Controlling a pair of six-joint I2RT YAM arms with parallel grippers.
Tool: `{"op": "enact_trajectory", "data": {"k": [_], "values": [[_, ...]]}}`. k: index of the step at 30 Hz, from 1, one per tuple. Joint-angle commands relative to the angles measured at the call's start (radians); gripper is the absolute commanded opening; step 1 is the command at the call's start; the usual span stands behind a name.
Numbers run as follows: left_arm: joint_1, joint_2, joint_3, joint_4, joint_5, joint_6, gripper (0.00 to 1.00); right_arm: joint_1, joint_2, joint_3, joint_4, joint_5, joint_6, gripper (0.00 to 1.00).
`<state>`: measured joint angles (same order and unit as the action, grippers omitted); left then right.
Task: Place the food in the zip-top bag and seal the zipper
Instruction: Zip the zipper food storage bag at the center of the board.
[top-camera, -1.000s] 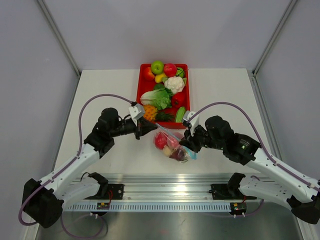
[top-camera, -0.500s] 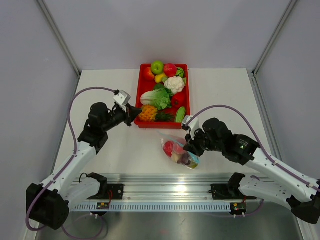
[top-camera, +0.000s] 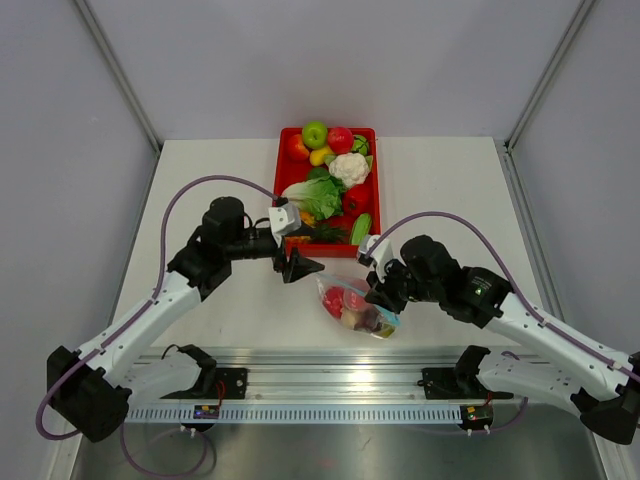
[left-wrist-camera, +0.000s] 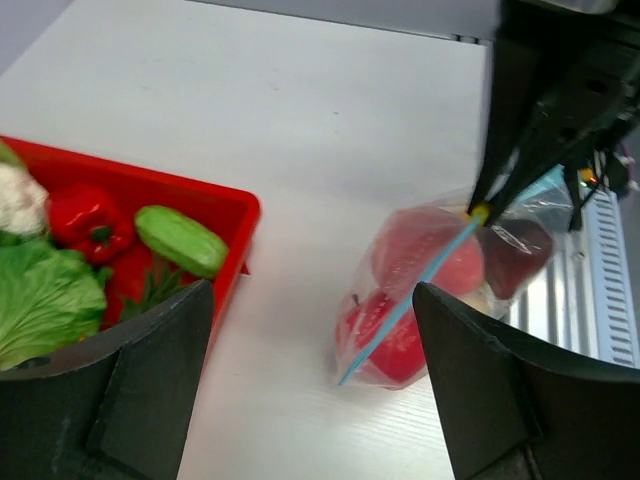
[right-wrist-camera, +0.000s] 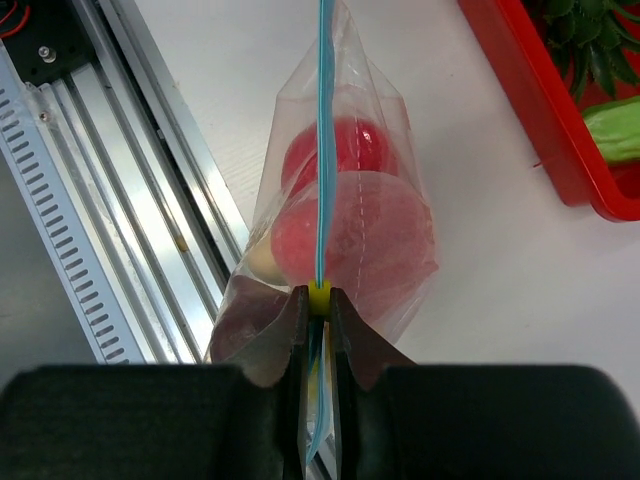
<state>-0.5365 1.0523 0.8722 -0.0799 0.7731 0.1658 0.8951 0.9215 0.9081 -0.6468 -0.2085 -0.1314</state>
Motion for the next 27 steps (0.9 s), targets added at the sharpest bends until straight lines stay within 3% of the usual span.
{"op": "enact_trajectory", "data": {"k": [1, 13, 27], "values": [[-0.026, -0.021, 0.036, -0.089, 0.084, 0.147, 0.85, 0.008, 0.005, 0.035, 0.061, -0.029, -0.056, 0.0], [-0.138, 0.083, 0.062, -0.155, 0.095, 0.201, 0.79, 0.007, 0.02, 0.058, 0.055, -0.057, -0.074, 0.0], [-0.23, 0.133, 0.04, -0.095, 0.038, 0.15, 0.49, 0.008, 0.005, 0.052, 0.058, -0.066, -0.063, 0.0]]}}
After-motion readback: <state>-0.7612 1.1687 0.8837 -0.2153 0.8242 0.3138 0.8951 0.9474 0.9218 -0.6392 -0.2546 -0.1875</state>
